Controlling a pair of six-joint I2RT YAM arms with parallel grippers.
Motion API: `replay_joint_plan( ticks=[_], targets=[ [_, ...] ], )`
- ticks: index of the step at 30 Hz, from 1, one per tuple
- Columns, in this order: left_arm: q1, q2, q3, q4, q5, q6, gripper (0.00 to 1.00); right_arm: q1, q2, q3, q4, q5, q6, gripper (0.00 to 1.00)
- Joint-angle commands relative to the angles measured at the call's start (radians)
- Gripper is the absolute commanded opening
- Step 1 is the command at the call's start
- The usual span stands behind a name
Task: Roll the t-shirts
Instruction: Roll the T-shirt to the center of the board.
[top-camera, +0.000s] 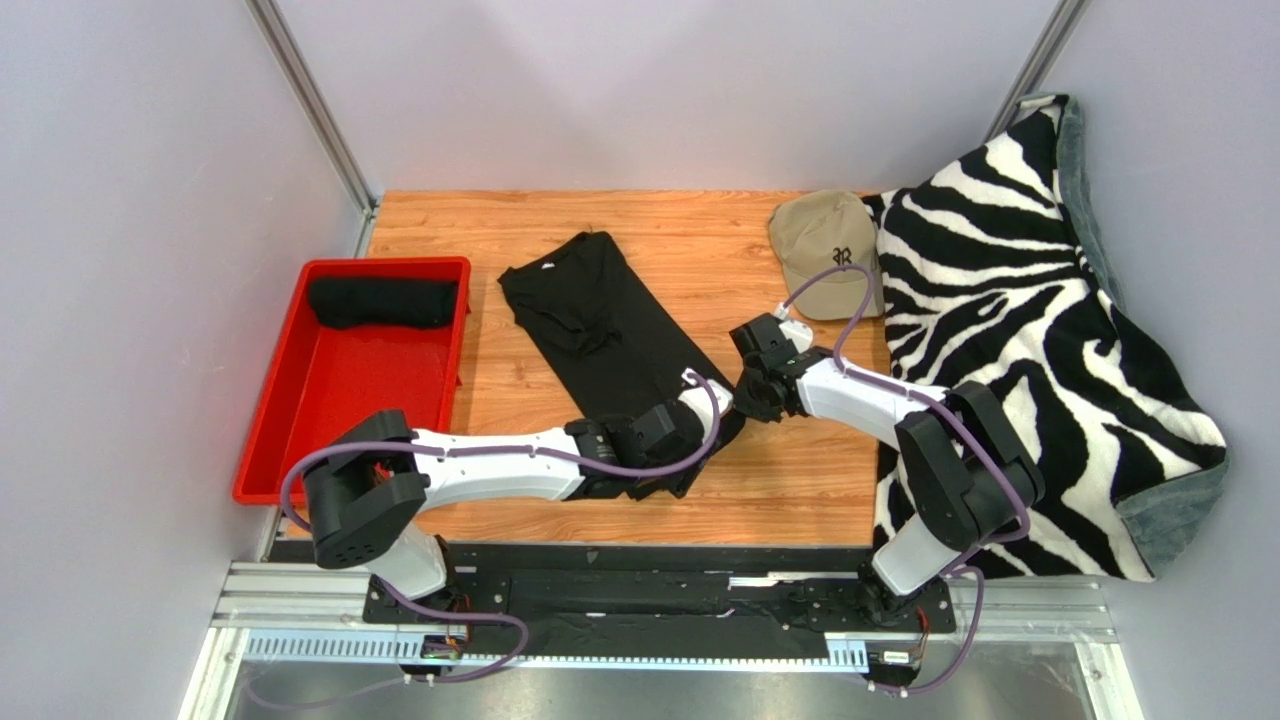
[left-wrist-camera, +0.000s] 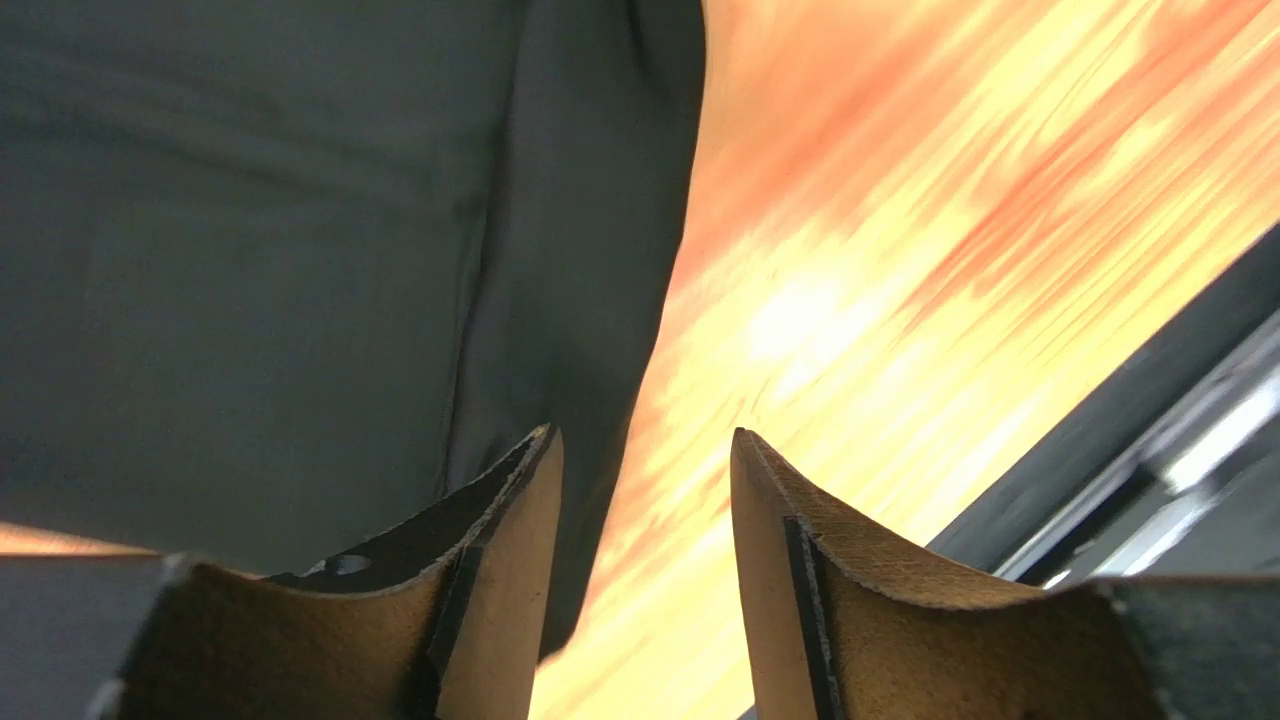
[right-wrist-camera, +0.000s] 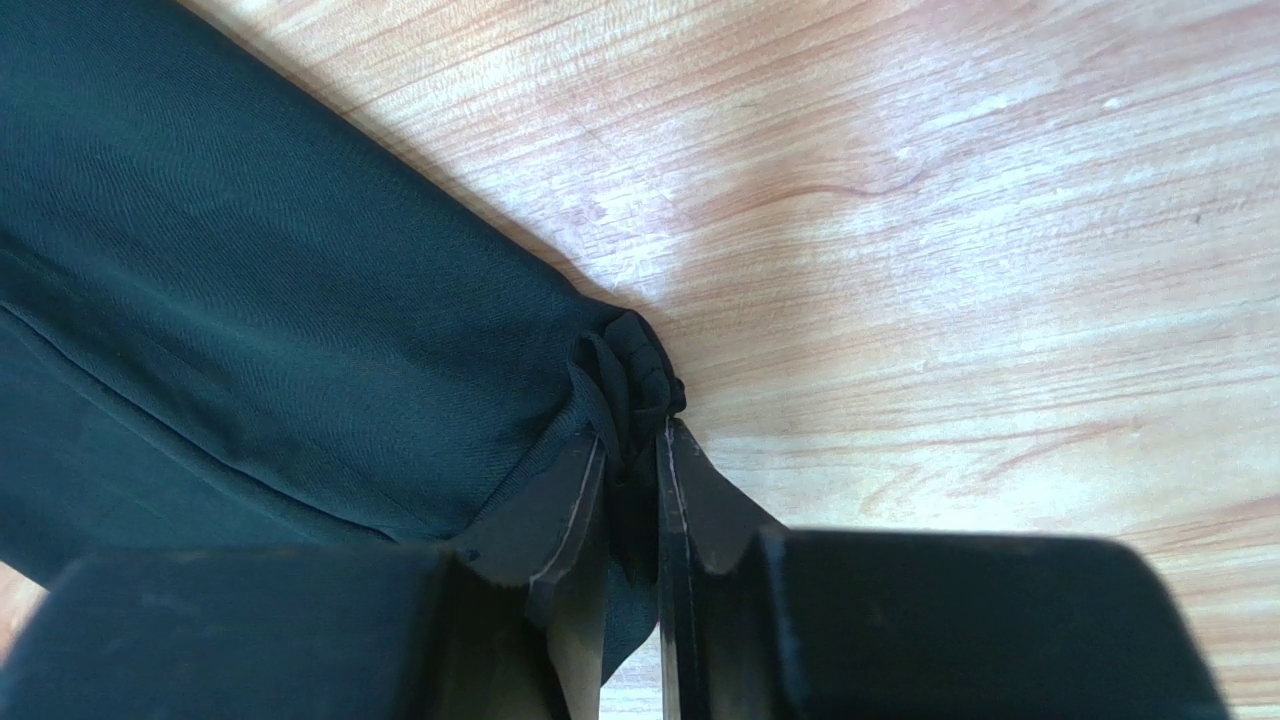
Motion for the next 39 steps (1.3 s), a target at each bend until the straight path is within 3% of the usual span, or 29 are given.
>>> replay_joint_plan(
  ticks=[1, 13, 21, 29, 39],
  targets=[
    [-0.046, 0.038, 0.062, -0.145, -0.187, 0.04, 0.54, -0.007, 0.045, 0.005, -0.101, -0.002, -0.04, 0.16],
    [-0.095, 0.132, 0.089, -0.18, -0.279, 0.076, 0.56, -0.011, 0.055, 0.011, -0.099, -0.016, -0.04, 0.14],
    [-0.111, 0.104, 0.037, -0.12, -0.231, 0.08, 0.56, -0.02, 0.059, 0.014, -0.101, -0.024, -0.043, 0.13],
    [-0.135, 0.068, 0.059, -0.168, -0.333, 0.103, 0.57, -0.02, 0.071, 0.019, -0.096, -0.036, -0.045, 0.11],
    [-0.17, 0.069, 0.076, -0.243, -0.362, 0.068, 0.57, -0.025, 0.078, 0.021, -0.095, -0.039, -0.048, 0.1]
  ],
)
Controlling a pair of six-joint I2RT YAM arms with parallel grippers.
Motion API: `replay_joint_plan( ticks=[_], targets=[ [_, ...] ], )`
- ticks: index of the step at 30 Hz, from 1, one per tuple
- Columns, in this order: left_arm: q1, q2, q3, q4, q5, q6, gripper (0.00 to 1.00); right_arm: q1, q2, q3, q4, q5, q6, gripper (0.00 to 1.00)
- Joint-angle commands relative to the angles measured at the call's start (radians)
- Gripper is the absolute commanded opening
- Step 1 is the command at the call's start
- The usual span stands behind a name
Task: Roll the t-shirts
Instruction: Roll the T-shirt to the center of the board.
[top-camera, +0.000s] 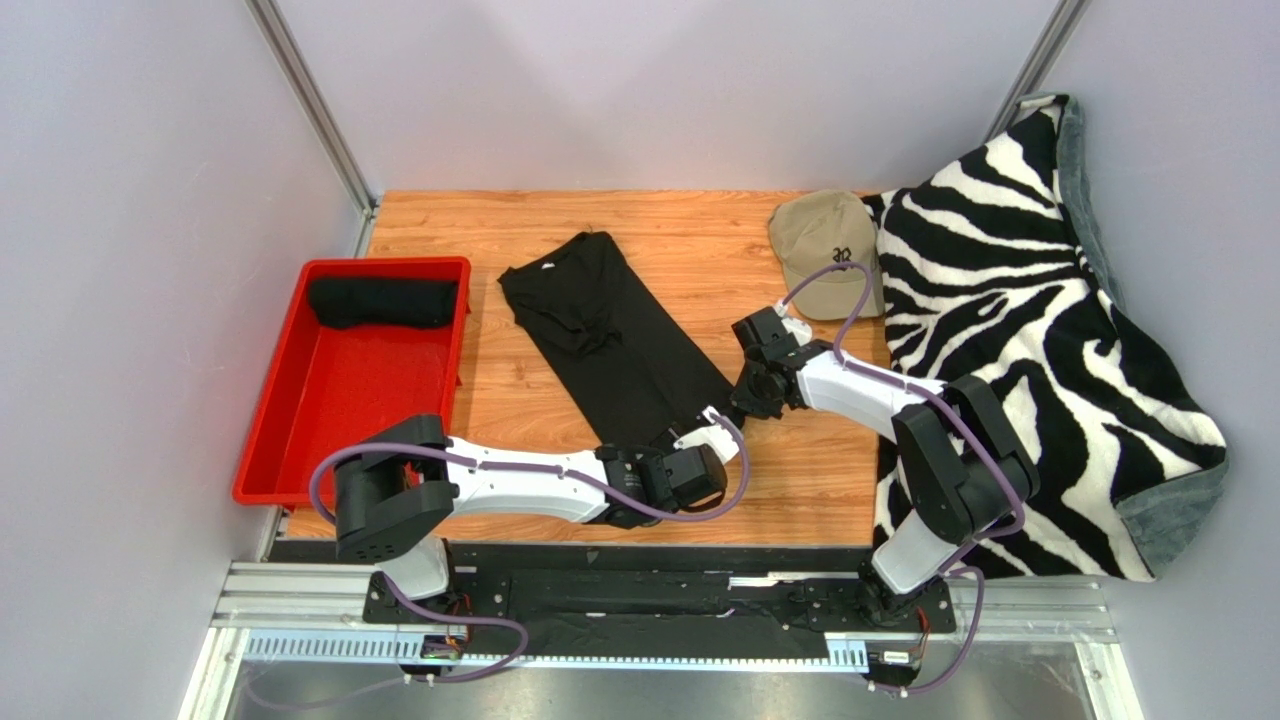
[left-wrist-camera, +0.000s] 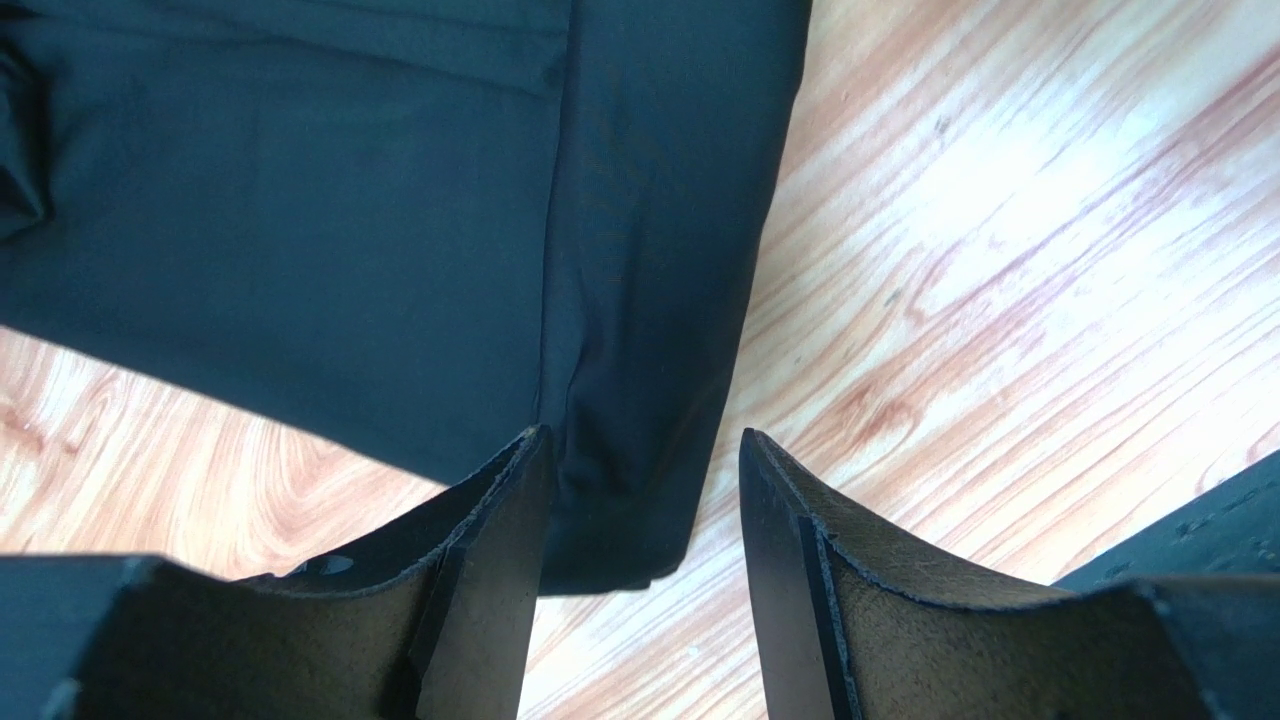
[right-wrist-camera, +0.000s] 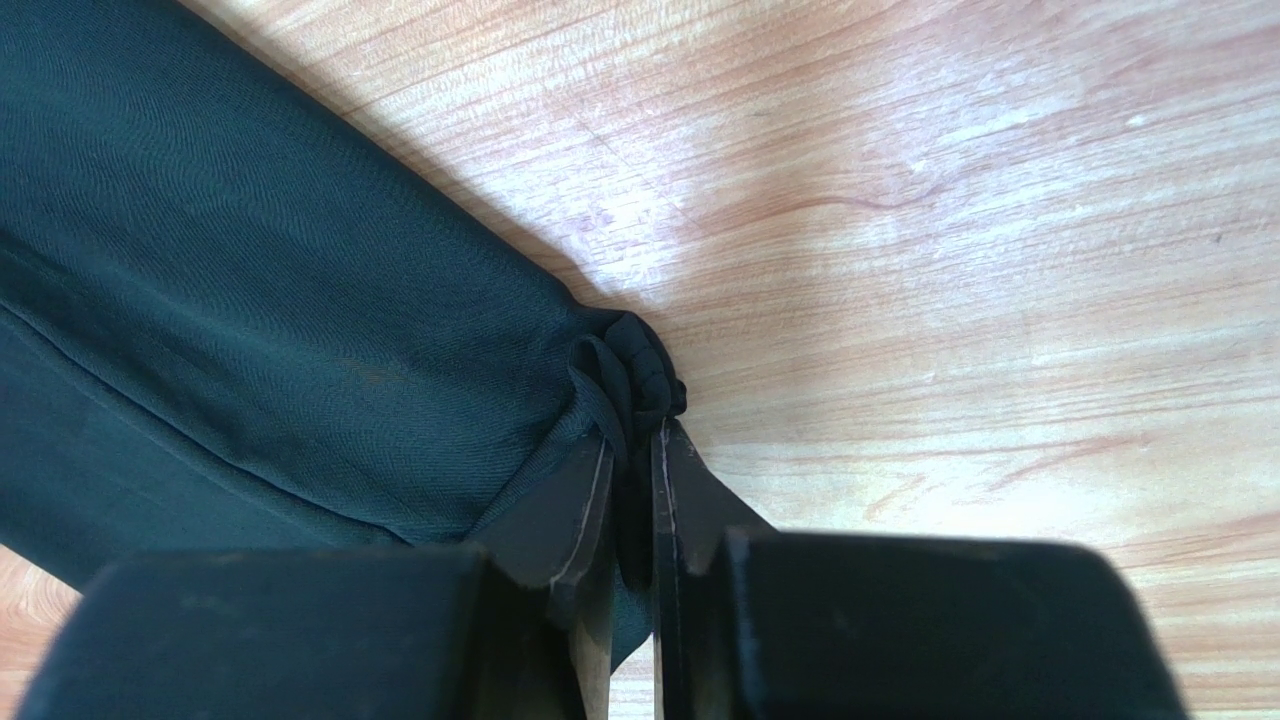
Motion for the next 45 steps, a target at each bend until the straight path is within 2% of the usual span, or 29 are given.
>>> replay_joint_plan(
  ticks=[1, 5, 20, 23, 28, 29, 32, 35, 39, 45],
  targets=[
    [-0.011, -0.02, 0.026, -0.057, -0.045, -0.029, 0.57, -0.007, 0.049, -0.017, -0.062, 0.007, -0.025, 0.1],
    [-0.01, -0.003, 0.008, -0.063, -0.054, -0.047, 0.57, -0.01, 0.049, -0.019, -0.062, 0.004, -0.023, 0.1],
    [-0.007, 0.053, -0.052, 0.022, 0.062, -0.047, 0.55, -0.025, 0.049, -0.02, -0.061, -0.001, -0.035, 0.08],
    [-0.001, 0.063, -0.06, 0.034, 0.085, -0.053, 0.52, -0.027, 0.053, -0.016, -0.061, -0.01, -0.04, 0.08],
    [0.029, 0.035, -0.086, 0.078, 0.165, -0.055, 0.26, -0.027, 0.054, -0.003, -0.07, -0.019, -0.052, 0.09],
    [0.032, 0.018, -0.087, 0.083, 0.197, -0.046, 0.21, -0.029, 0.053, -0.002, -0.07, -0.024, -0.055, 0.11],
    [0.05, -0.02, -0.102, 0.115, 0.295, -0.038, 0.13, -0.027, 0.031, -0.009, -0.073, -0.024, -0.055, 0.29],
    [0.075, -0.045, -0.119, 0.147, 0.402, -0.053, 0.05, -0.027, -0.01, -0.02, -0.073, -0.021, -0.051, 0.38],
    [0.111, -0.054, -0.145, 0.198, 0.527, -0.08, 0.03, -0.035, -0.09, -0.046, -0.075, -0.013, -0.04, 0.51],
    [0.174, -0.063, -0.178, 0.258, 0.663, -0.135, 0.03, -0.041, -0.278, -0.166, -0.035, 0.01, 0.014, 0.59]
  ],
)
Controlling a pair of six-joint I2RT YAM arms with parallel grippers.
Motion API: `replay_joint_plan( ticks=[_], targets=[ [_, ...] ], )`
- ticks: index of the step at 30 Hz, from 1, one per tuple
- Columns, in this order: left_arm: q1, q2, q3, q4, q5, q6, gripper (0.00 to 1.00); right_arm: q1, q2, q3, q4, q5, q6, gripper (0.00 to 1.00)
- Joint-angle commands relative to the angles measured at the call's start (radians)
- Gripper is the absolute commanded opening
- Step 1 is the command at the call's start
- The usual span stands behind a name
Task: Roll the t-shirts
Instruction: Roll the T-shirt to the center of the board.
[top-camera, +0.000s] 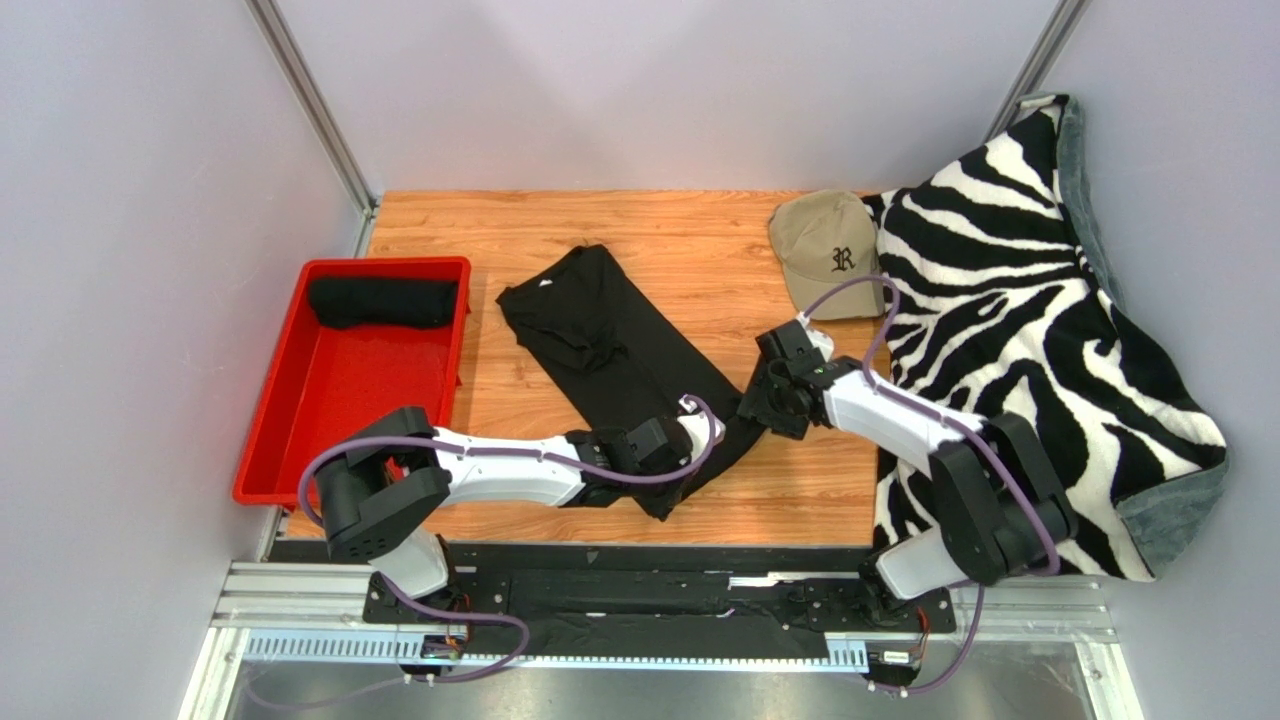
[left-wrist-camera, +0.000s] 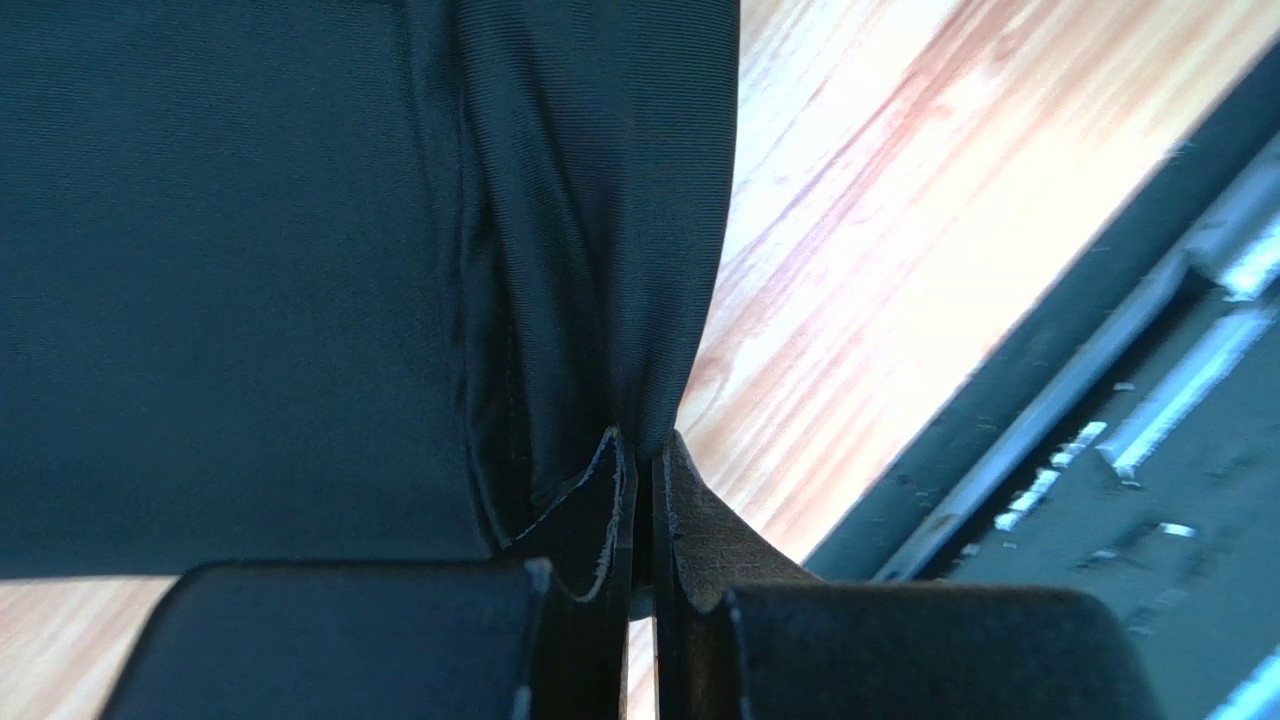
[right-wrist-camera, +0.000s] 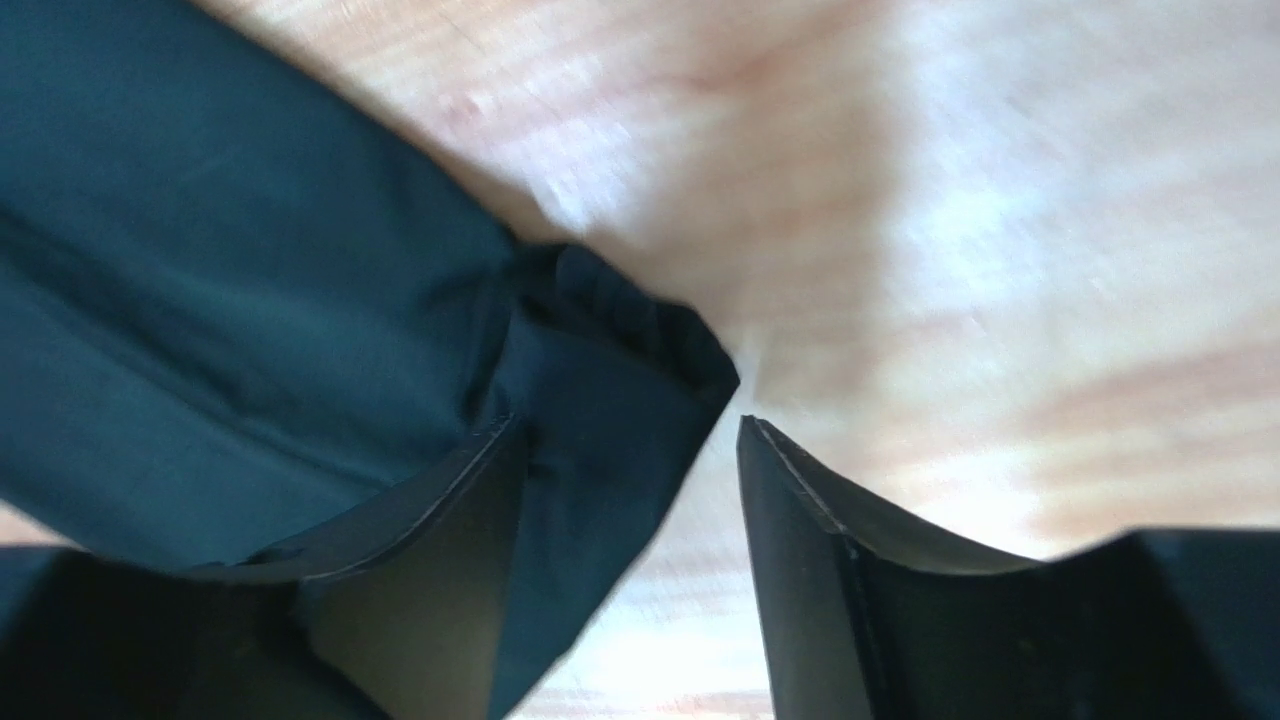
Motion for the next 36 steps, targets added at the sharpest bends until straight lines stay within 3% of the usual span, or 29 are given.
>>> replay_joint_plan(
  ticks=[1, 5, 13, 24, 36],
  targets=[
    [0.038, -0.017, -0.034, 0.062, 0.177, -0.064, 0.03, -0.007, -0.16, -0.087, 0.022, 0.036, 0.054, 0.61],
    [0.065, 0.005, -0.04, 0.087, 0.24, -0.09, 0.03, -0.007, -0.323, -0.2, 0.088, 0.038, 0.113, 0.67],
    [0.104, 0.028, -0.062, 0.145, 0.312, -0.138, 0.03, 0.025, -0.546, -0.401, 0.211, -0.017, 0.205, 0.65],
    [0.138, 0.034, -0.07, 0.147, 0.358, -0.143, 0.02, 0.139, -0.563, -0.521, 0.38, 0.058, 0.289, 0.61],
    [0.155, 0.032, -0.07, 0.138, 0.383, -0.139, 0.02, 0.173, -0.428, -0.527, 0.529, 0.107, 0.292, 0.6]
  ],
)
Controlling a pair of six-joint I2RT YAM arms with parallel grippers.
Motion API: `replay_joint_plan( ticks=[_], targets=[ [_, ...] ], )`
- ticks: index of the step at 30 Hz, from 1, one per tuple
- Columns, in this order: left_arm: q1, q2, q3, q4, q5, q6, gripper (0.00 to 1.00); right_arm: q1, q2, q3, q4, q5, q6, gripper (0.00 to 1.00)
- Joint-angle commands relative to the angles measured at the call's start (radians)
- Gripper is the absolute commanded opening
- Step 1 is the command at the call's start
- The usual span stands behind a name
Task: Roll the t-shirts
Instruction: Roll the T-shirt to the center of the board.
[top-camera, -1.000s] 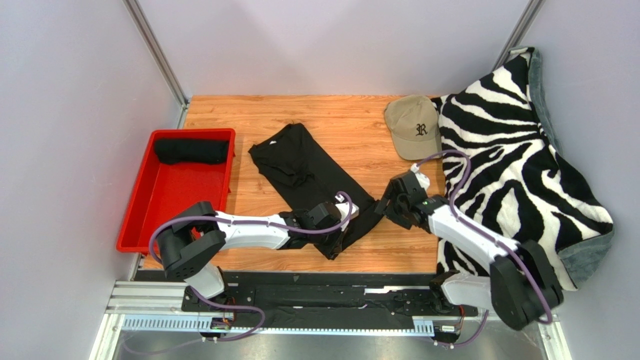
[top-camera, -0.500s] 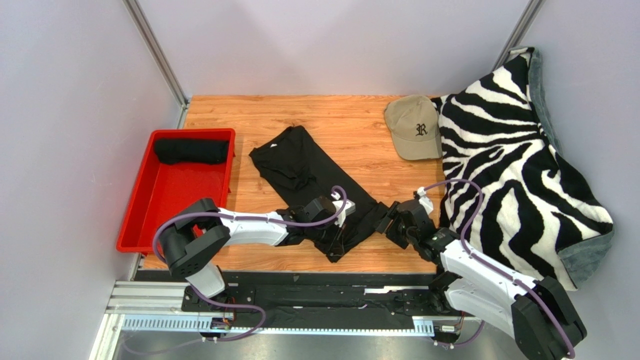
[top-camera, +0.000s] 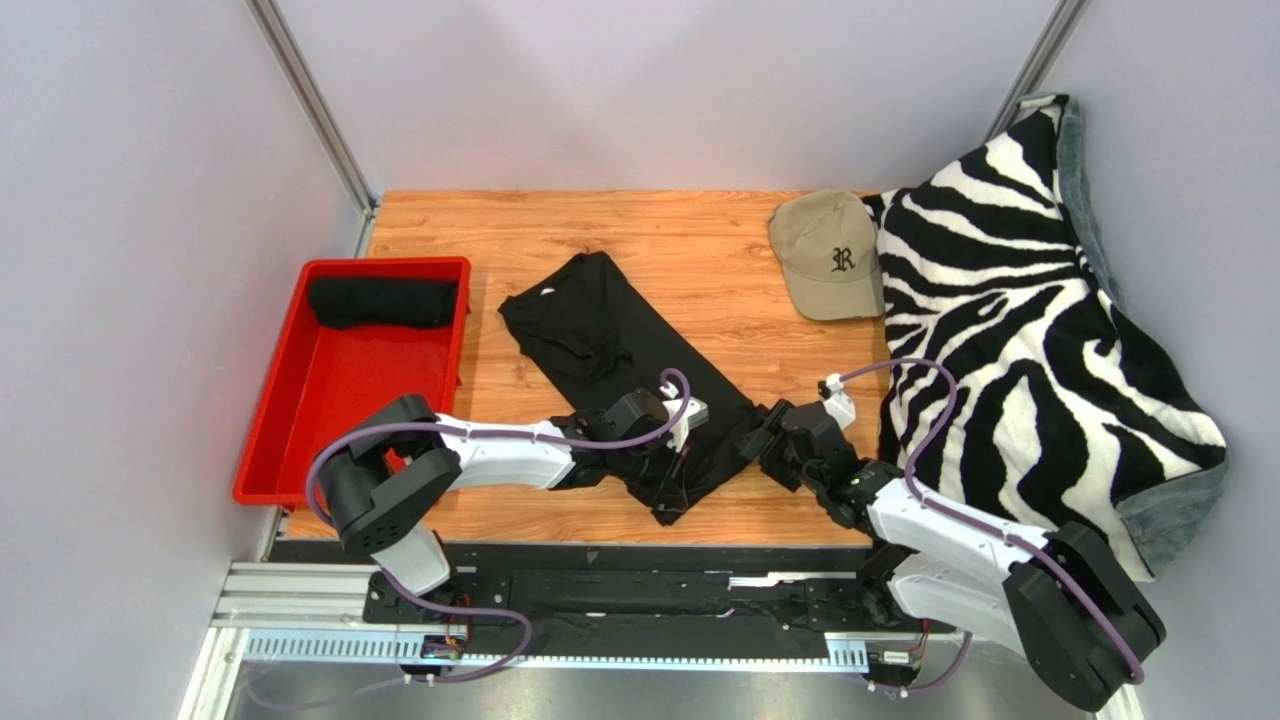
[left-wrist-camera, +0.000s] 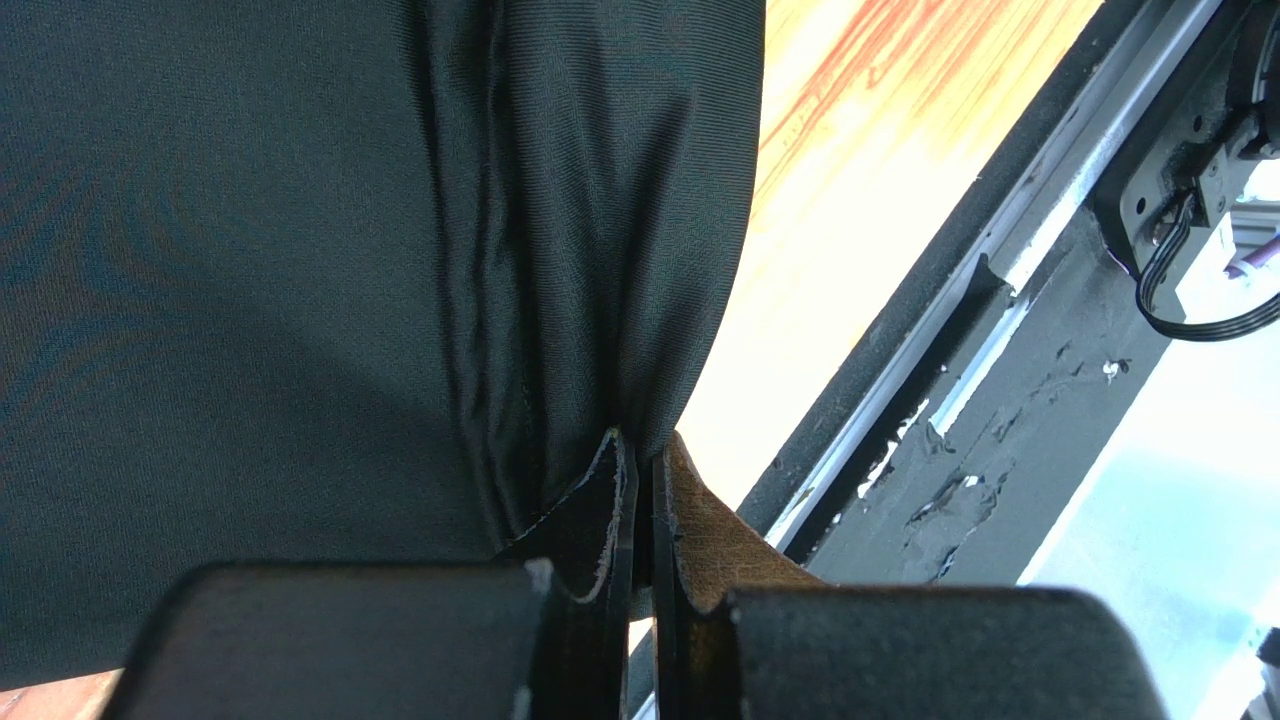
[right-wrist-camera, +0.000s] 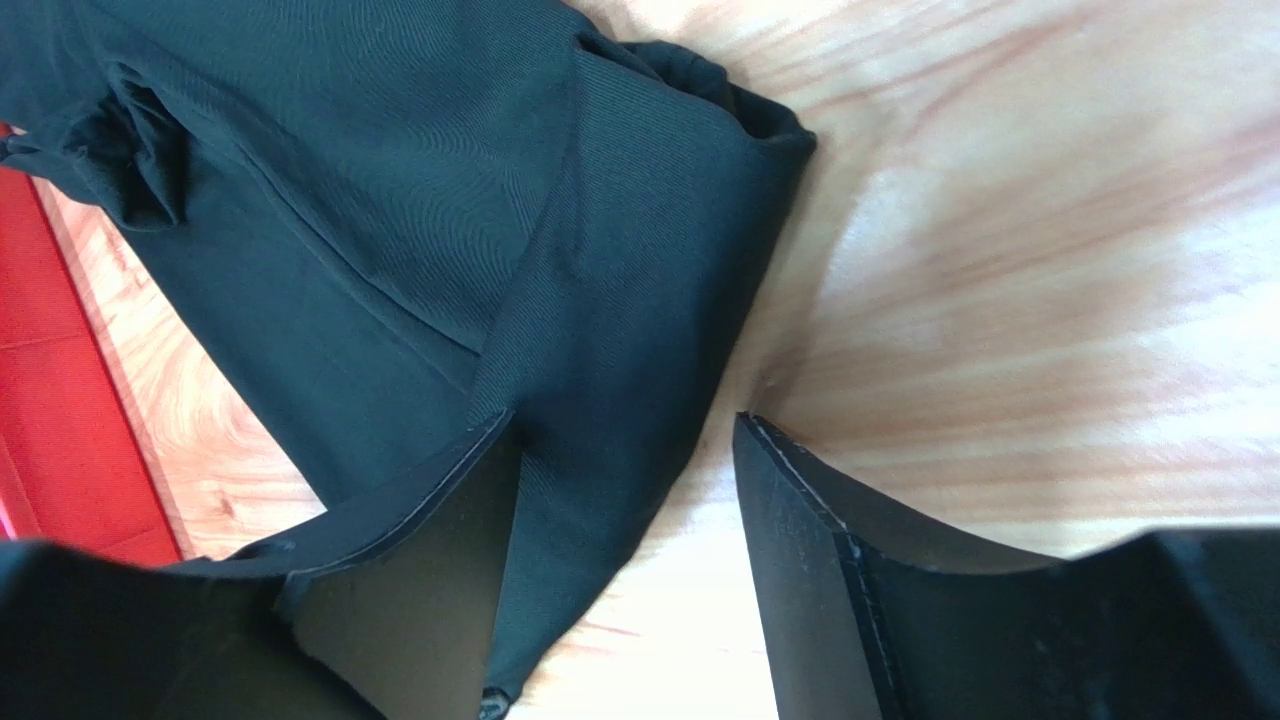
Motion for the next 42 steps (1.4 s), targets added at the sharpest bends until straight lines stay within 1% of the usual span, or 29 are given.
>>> replay_joint_plan(
  ticks=[1, 6, 11, 12, 13, 14, 15, 16, 17, 18, 19, 20, 21, 23, 25, 26, 29, 31, 32, 34, 38, 40, 42],
  targets=[
    [0.008, 0.008, -0.01, -0.004, 0.028, 0.003, 0.02, 0.01, 0.044, 0.003, 0.096, 0.052, 0.013, 0.6],
    [0.012, 0.008, -0.007, -0.007, 0.045, 0.008, 0.02, 0.01, 0.081, 0.01, 0.116, 0.075, -0.001, 0.59],
    [0.016, -0.007, -0.01, -0.01, 0.053, 0.017, 0.02, 0.01, 0.153, 0.047, 0.095, 0.082, -0.013, 0.55],
    [0.016, -0.007, -0.01, -0.008, 0.053, 0.02, 0.02, 0.009, 0.164, 0.055, 0.081, 0.078, -0.015, 0.49],
    [0.017, -0.009, -0.01, -0.011, 0.053, 0.02, 0.02, 0.009, 0.178, 0.079, 0.064, 0.075, -0.018, 0.46],
    [0.017, -0.013, -0.011, -0.013, 0.054, 0.026, 0.03, 0.009, 0.196, 0.093, 0.005, 0.073, -0.021, 0.41],
    [0.017, -0.018, -0.007, -0.015, 0.056, 0.031, 0.03, 0.01, 0.202, 0.107, -0.028, 0.072, -0.029, 0.28],
    [0.017, -0.02, -0.008, -0.018, 0.057, 0.035, 0.03, 0.01, 0.207, 0.125, -0.061, 0.075, -0.036, 0.22],
    [0.017, -0.03, -0.008, -0.019, 0.054, 0.04, 0.04, 0.01, 0.218, 0.156, -0.13, 0.078, -0.044, 0.16],
    [0.019, -0.036, -0.007, -0.021, 0.047, 0.043, 0.09, 0.01, 0.225, 0.176, -0.17, 0.085, -0.05, 0.05],
    [0.017, -0.044, -0.004, -0.028, 0.041, 0.048, 0.14, 0.01, 0.23, 0.194, -0.209, 0.09, -0.053, 0.0],
    [0.016, -0.062, -0.002, -0.027, 0.031, 0.054, 0.26, 0.01, 0.247, 0.233, -0.279, 0.092, -0.065, 0.0],
    [0.016, -0.076, 0.004, -0.056, 0.004, 0.057, 0.32, 0.01, 0.256, 0.253, -0.313, 0.09, -0.071, 0.0],
    [0.011, -0.117, 0.012, -0.073, -0.031, 0.066, 0.42, 0.01, 0.279, 0.294, -0.402, 0.084, -0.091, 0.0],
    [-0.004, -0.148, 0.029, -0.099, -0.103, 0.08, 0.45, 0.01, 0.326, 0.355, -0.457, 0.069, -0.102, 0.0],
    [-0.015, -0.17, 0.036, -0.108, -0.132, 0.094, 0.49, 0.009, 0.343, 0.374, -0.502, 0.061, -0.111, 0.0],
    [-0.073, -0.184, 0.084, -0.134, -0.304, 0.124, 0.51, 0.009, 0.415, 0.437, -0.572, 0.041, -0.124, 0.0],
    [-0.127, -0.178, 0.101, -0.119, -0.381, 0.144, 0.51, 0.009, 0.455, 0.466, -0.594, 0.03, -0.127, 0.0],
    [-0.147, -0.17, 0.118, -0.117, -0.454, 0.15, 0.51, 0.009, 0.465, 0.474, -0.602, 0.026, -0.128, 0.0],
    [-0.191, -0.167, 0.122, -0.07, -0.499, 0.176, 0.52, 0.009, 0.492, 0.494, -0.622, 0.018, -0.133, 0.0],
    [-0.237, -0.109, 0.151, 0.016, -0.632, 0.239, 0.53, 0.007, 0.531, 0.526, -0.646, -0.003, -0.142, 0.0],
    [-0.268, -0.072, 0.161, 0.068, -0.657, 0.302, 0.53, 0.005, 0.54, 0.538, -0.651, -0.013, -0.147, 0.0],
    [-0.282, -0.043, 0.177, 0.106, -0.676, 0.328, 0.54, 0.004, 0.554, 0.544, -0.651, -0.022, -0.15, 0.0]
  ],
)
